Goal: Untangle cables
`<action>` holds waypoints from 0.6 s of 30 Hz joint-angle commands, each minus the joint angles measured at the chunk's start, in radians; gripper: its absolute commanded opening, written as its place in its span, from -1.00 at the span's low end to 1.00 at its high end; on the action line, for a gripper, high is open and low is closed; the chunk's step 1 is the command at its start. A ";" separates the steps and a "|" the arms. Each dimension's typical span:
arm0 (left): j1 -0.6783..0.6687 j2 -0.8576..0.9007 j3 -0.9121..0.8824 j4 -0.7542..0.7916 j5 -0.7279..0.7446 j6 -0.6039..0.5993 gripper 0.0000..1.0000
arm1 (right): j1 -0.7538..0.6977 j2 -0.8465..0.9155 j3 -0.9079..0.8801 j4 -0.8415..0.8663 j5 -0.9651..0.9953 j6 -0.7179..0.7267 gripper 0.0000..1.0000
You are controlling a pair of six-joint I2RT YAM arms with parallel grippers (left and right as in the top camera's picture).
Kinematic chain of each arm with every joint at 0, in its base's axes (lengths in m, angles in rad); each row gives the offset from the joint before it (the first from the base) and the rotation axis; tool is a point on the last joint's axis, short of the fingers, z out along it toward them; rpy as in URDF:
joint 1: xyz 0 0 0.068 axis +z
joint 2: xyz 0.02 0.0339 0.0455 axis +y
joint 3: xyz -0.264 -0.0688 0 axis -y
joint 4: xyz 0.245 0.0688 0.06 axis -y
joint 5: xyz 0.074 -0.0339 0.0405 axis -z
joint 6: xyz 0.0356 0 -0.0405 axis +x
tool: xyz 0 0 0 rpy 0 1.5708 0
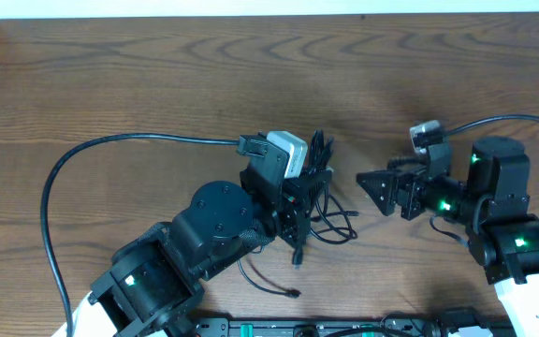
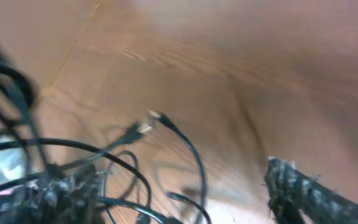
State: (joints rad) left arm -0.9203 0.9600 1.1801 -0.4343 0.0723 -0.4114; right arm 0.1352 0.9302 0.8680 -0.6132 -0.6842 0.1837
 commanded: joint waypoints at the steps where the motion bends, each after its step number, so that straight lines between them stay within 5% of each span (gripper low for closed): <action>1: -0.002 -0.007 0.015 0.010 0.013 -0.017 -0.85 | 0.002 -0.003 0.001 0.055 -0.145 -0.051 0.76; 5: -0.002 -0.007 0.015 0.011 0.034 -0.064 -0.85 | 0.004 -0.003 0.001 0.147 -0.192 -0.047 0.94; 18: -0.002 0.045 0.015 0.074 0.105 -0.227 -0.85 | 0.004 -0.003 0.001 0.213 -0.166 -0.031 0.99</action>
State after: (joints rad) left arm -0.9203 0.9855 1.1801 -0.3794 0.1562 -0.5552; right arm 0.1352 0.9302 0.8680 -0.4023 -0.8558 0.1528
